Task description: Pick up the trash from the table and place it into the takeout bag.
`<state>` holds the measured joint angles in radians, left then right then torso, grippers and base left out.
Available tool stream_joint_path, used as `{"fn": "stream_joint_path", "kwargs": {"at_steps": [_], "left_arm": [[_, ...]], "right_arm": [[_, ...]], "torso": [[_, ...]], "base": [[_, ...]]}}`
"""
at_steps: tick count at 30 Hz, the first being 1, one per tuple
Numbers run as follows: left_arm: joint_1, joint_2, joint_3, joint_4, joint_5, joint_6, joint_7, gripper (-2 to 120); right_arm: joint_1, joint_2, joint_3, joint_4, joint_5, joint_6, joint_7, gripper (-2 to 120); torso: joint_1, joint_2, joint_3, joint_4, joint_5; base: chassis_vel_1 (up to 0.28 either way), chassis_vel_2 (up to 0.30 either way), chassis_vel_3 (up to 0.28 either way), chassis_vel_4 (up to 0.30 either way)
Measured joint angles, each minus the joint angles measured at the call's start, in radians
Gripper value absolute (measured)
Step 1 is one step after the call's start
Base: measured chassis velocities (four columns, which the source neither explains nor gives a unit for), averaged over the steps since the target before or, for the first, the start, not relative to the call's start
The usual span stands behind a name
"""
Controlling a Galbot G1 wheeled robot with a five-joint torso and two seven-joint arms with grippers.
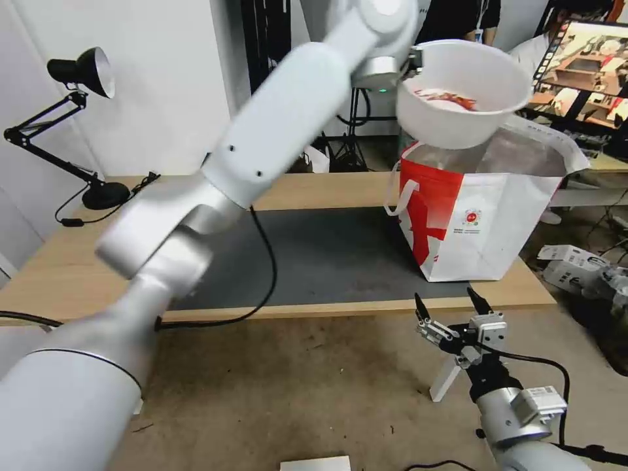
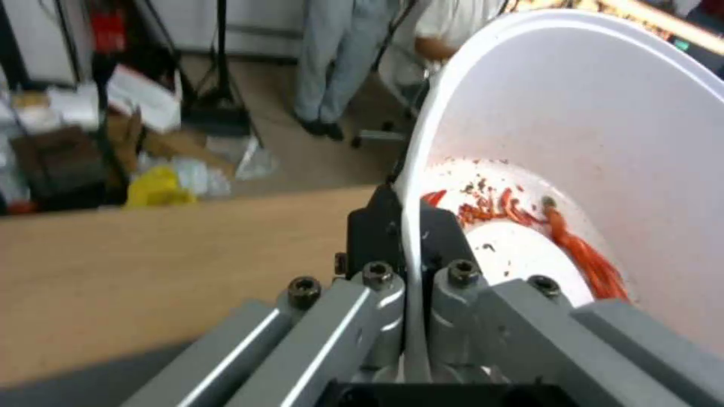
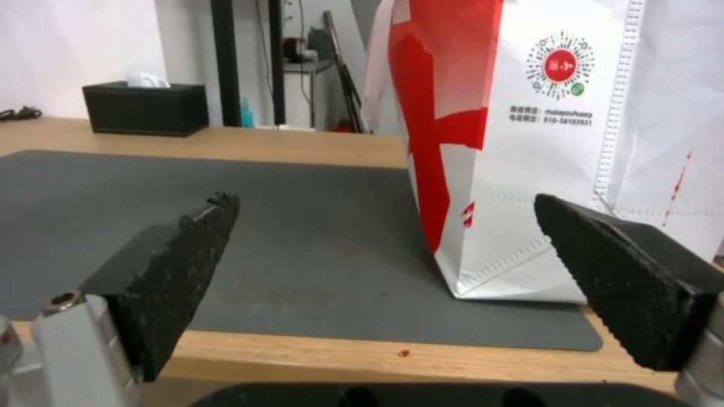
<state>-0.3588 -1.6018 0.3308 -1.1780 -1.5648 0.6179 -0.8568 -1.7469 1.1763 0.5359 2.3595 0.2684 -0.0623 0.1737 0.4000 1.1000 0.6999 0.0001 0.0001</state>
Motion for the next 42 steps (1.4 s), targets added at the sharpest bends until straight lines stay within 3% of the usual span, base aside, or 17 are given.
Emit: {"fn": "stream_joint_path", "kwargs": {"at_steps": [2, 14, 27, 30, 37, 40, 42], "left_arm": [[0.016, 0.0, 0.023, 0.009, 0.077, -0.036, 0.07, 0], [0.063, 0.004, 0.119, 0.039, 0.265, -0.155, 0.256, 0], [0.1, 0.006, 0.164, 0.035, 0.299, -0.14, 0.323, 0], [0.106, 0.006, 0.172, 0.03, 0.299, -0.126, 0.343, 17], [0.104, 0.007, 0.171, 0.038, 0.299, -0.099, 0.345, 37], [0.103, 0.007, 0.168, 0.039, 0.298, -0.092, 0.346, 54], [0.103, 0.007, 0.166, 0.039, 0.299, -0.092, 0.346, 56]], "right_arm": [[-0.001, 0.002, 0.001, 0.001, -0.001, 0.0, 0.0, 100], [0.0, 0.007, -0.004, 0.0, -0.004, 0.001, 0.001, 100], [0.012, 0.011, -0.009, -0.012, -0.006, 0.002, 0.001, 100], [0.017, 0.012, -0.009, -0.018, -0.006, 0.002, 0.001, 100], [0.029, 0.014, -0.019, -0.028, -0.004, 0.002, 0.001, 100], [0.032, 0.014, -0.025, -0.031, -0.004, 0.002, 0.001, 100], [0.032, 0.015, -0.025, -0.031, -0.004, 0.002, 0.002, 100]], "torso": [[0.0, 0.0, 0.0, -0.0001, 0.0], [0.0, 0.0, 0.0, 0.0, -0.0001], [0.0, 0.0, 0.0, -0.0001, -0.0001], [0.0, 0.0, 0.0, -0.0002, -0.0001], [0.0, 0.0, 0.0, -0.0001, -0.0001], [0.0, 0.0, 0.0, -0.0001, -0.0001], [0.0, 0.0, 0.0, -0.0001, -0.0001]], "base": [[0.0, 0.0, 0.0, 0.0], [0.0, 0.0, 0.0, 0.0], [0.0, 0.0, 0.0, 0.0], [0.0, 0.0, 0.0, 0.0], [0.0, 0.0, 0.0, 0.0], [0.0, 0.0, 0.0, 0.0], [0.0, 0.0, 0.0, 0.0]]}}
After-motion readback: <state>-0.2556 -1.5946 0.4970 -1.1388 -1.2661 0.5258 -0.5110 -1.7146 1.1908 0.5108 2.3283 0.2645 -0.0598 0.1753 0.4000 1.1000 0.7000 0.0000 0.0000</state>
